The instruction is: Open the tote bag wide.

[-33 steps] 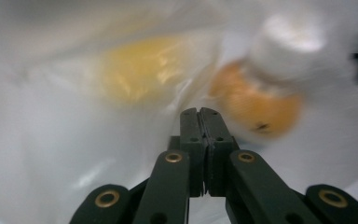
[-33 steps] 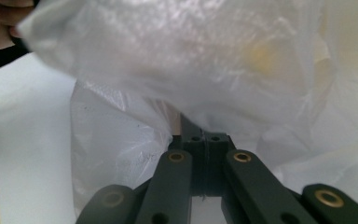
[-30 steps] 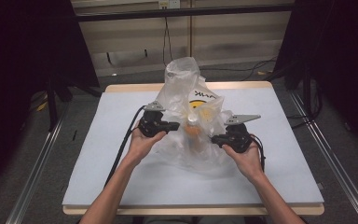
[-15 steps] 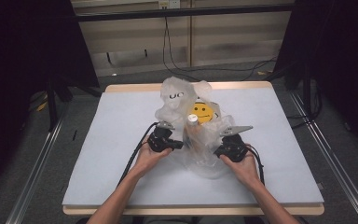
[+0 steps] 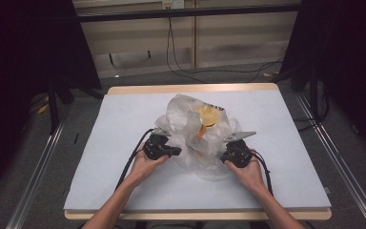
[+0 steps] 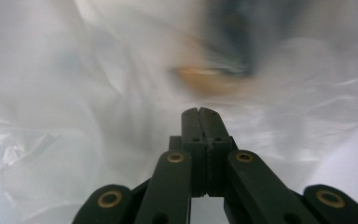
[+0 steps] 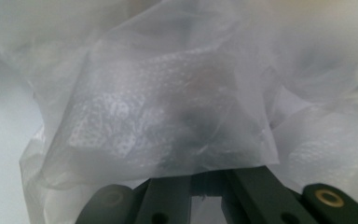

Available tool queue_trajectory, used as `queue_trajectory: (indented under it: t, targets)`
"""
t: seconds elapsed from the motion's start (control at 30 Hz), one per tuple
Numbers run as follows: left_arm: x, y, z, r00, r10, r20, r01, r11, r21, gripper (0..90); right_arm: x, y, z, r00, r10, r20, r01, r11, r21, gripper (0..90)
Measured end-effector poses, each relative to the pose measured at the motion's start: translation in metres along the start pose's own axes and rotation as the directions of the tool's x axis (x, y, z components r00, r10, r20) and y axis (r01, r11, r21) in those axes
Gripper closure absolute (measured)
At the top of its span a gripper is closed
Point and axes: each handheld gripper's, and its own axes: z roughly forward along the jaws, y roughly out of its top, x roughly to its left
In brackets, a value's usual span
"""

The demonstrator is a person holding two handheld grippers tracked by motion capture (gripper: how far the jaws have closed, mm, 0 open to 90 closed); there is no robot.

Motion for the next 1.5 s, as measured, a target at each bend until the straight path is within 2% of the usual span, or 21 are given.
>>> queue_trajectory:
  t: [0.03, 0.07, 0.1, 0.17, 0.2, 0.3, 0.33, 0.67, 0.73, 0.77, 0.83, 0.9, 1.03, 1.07, 1.1, 1.13, 1.23, 1.3, 1.37, 1.47, 1.5]
  targets:
    - [-0.003, 0.001, -0.005, 0.9998, 0.018, 0.010, -0.018, 0.9998, -0.010, 89.7, 0.000, 0.002, -0.004, 1.0000, -0.002, -0.010, 0.002, 0.999, -0.032, 90.0]
    - [-0.008, 0.001, -0.009, 0.9997, 0.016, 0.016, -0.016, 0.9995, -0.028, 89.7, 0.000, 0.002, -0.004, 1.0000, -0.002, -0.010, 0.002, 0.999, -0.032, 90.0]
    - [-0.016, 0.002, -0.019, 0.9984, 0.045, 0.034, -0.043, 0.9974, -0.058, 89.6, 0.002, 0.005, -0.010, 0.9999, 0.003, -0.012, -0.004, 0.999, -0.053, 90.0]
    - [-0.025, 0.005, -0.027, 0.9966, 0.058, 0.057, -0.053, 0.9936, -0.100, 89.6, 0.003, 0.008, -0.015, 0.9998, 0.002, -0.018, -0.003, 0.998, -0.069, 90.0]
    - [-0.025, 0.005, -0.027, 0.9966, 0.058, 0.057, -0.053, 0.9936, -0.100, 89.6, 0.003, 0.008, -0.015, 0.9998, 0.002, -0.018, -0.003, 0.998, -0.069, 90.0]
    - [-0.038, 0.012, -0.035, 0.9934, 0.089, 0.073, -0.077, 0.9852, -0.153, 89.9, 0.007, 0.016, -0.024, 0.9997, 0.000, -0.023, -0.002, 0.993, -0.119, 89.9]
    - [-0.044, 0.016, -0.038, 0.9916, 0.104, 0.076, -0.089, 0.9795, -0.181, 90.0, 0.008, 0.019, -0.027, 0.9997, 0.000, -0.026, -0.004, 0.991, -0.132, 89.9]
    - [-0.067, 0.031, -0.044, 0.9820, 0.149, 0.116, -0.118, 0.9628, -0.243, 90.0, 0.012, 0.036, -0.041, 0.9995, -0.006, -0.031, 0.000, 0.979, -0.204, 90.0]
    - [-0.068, 0.034, -0.045, 0.9816, 0.158, 0.107, -0.127, 0.9602, -0.249, 90.0, 0.012, 0.041, -0.044, 0.9994, -0.006, -0.034, -0.002, 0.976, -0.217, 90.0]
    - [-0.067, 0.036, -0.046, 0.9800, 0.169, 0.105, -0.138, 0.9566, -0.257, 90.0, 0.012, 0.041, -0.044, 0.9994, -0.006, -0.034, -0.002, 0.976, -0.217, 90.0]
    - [-0.067, 0.041, -0.048, 0.9819, 0.155, 0.109, -0.120, 0.9539, -0.275, 90.0, 0.013, 0.043, -0.044, 0.9994, -0.008, -0.034, 0.000, 0.975, -0.222, 90.0]
    - [-0.059, 0.051, -0.050, 0.9850, 0.144, 0.094, -0.108, 0.9438, -0.312, 90.0, 0.015, 0.042, -0.041, 0.9992, -0.015, -0.037, 0.006, 0.977, -0.212, 90.0]
    - [-0.049, 0.063, -0.051, 0.9916, 0.113, 0.062, -0.087, 0.9407, -0.328, 90.0, 0.017, 0.040, -0.037, 0.9990, -0.022, -0.040, 0.014, 0.981, -0.195, 90.0]
    - [-0.047, 0.068, -0.052, 0.9922, 0.117, 0.045, -0.095, 0.9381, -0.333, 89.7, 0.018, 0.039, -0.036, 0.9988, -0.026, -0.041, 0.017, 0.982, -0.190, 90.0]
    - [-0.046, 0.072, -0.052, 0.9925, 0.119, 0.029, -0.103, 0.9396, -0.326, 89.3, 0.019, 0.038, -0.034, 0.9986, -0.026, -0.045, 0.018, 0.983, -0.180, 90.0]
    - [-0.044, 0.076, -0.050, 0.9921, 0.121, 0.035, -0.102, 0.9367, -0.335, 89.3, 0.019, 0.038, -0.034, 0.9986, -0.026, -0.045, 0.018, 0.983, -0.180, 90.0]
    - [-0.039, 0.088, -0.042, 0.9904, 0.137, -0.020, -0.137, 0.9438, -0.301, 89.5, 0.021, 0.038, -0.030, 0.9985, -0.028, -0.047, 0.020, 0.985, -0.170, 90.0]
    - [-0.028, 0.089, -0.038, 0.9960, 0.087, -0.021, -0.090, 0.9450, -0.315, 90.0, 0.022, 0.038, -0.029, 0.9985, -0.033, -0.044, 0.025, 0.986, -0.164, 90.0]
    - [-0.020, 0.087, -0.038, 0.9981, 0.050, -0.036, -0.059, 0.9447, -0.322, 90.0, 0.023, 0.037, -0.029, 0.9984, -0.037, -0.042, 0.030, 0.987, -0.160, 90.0]
    - [-0.016, 0.083, -0.039, 0.9988, 0.042, -0.026, -0.048, 0.9454, -0.322, 90.0, 0.021, 0.035, -0.030, 0.9986, -0.032, -0.041, 0.025, 0.987, -0.159, 90.0]
    - [-0.017, 0.083, -0.041, 0.9991, 0.041, -0.013, -0.043, 0.9385, -0.342, 90.0, 0.020, 0.035, -0.030, 0.9987, -0.035, -0.038, 0.029, 0.987, -0.157, 90.0]
